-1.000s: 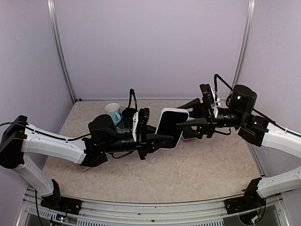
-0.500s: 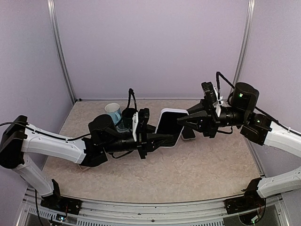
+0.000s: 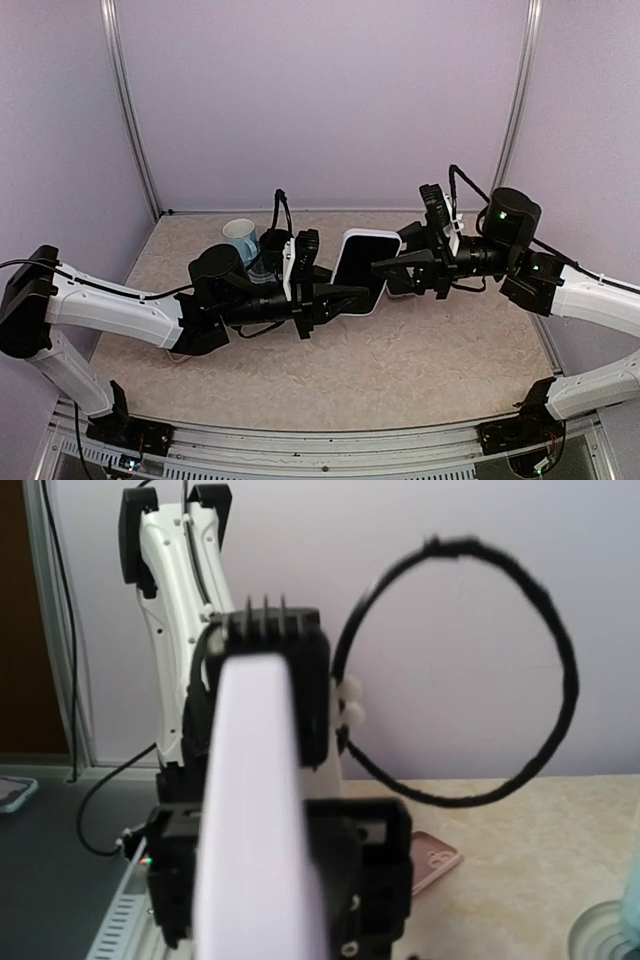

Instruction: Put the phone into the phone case

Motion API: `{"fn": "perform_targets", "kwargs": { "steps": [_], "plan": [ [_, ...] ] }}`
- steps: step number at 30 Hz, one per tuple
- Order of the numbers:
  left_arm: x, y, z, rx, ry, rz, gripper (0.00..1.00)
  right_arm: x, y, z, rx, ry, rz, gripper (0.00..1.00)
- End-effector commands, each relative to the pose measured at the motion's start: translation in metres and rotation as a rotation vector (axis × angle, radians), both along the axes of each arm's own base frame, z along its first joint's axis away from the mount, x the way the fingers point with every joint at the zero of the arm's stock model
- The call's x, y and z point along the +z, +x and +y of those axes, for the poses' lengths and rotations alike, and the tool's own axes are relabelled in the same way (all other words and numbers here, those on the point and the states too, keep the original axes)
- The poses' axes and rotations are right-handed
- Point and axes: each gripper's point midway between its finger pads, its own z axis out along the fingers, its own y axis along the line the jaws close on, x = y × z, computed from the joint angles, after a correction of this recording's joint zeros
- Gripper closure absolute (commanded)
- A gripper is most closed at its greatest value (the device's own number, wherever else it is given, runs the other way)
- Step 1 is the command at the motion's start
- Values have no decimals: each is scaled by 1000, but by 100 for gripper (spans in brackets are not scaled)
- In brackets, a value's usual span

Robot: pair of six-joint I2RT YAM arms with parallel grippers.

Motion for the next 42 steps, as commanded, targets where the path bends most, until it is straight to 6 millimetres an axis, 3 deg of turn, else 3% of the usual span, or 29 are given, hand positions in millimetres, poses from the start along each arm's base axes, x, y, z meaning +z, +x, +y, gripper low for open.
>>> {"fn": "perform_targets", "kwargs": {
  "steps": [1,6,10,15,17,19,22,25,29,35,37,39,42],
  "plan": [
    [42,-8,8,-17,-131,-49,100,-5,1,2,11,28,38,65],
    [43,-8,9,-16,-136,-50,100,-14,2,3,14,20,63,64],
    [43,-8,9,-14,-137,-50,100,-15,0,5,40,9,70,100],
    [38,-2,7,15,-119,-31,97,-12,13,7,-17,-16,88,100],
    [30,9,7,76,-93,-6,60,-10,23,5,-56,-32,104,100],
    [21,26,10,172,-59,27,34,-11,36,2,-110,-53,138,100],
    [2,59,24,373,13,79,12,-20,70,-10,-236,-98,217,100],
    [-16,87,48,581,96,116,8,-40,112,-24,-358,-164,338,100],
    [-30,108,81,778,172,142,7,-80,161,-29,-441,-263,531,100],
    [-31,116,107,872,183,182,6,-157,224,-11,-432,-400,768,100],
    [-31,118,113,893,188,195,6,-168,241,-5,-398,-401,840,100],
    [-34,120,119,916,200,208,6,-197,259,-1,-394,-444,917,100],
    [-40,121,129,947,212,224,6,-221,270,5,-365,-483,970,100]
  ]
}}
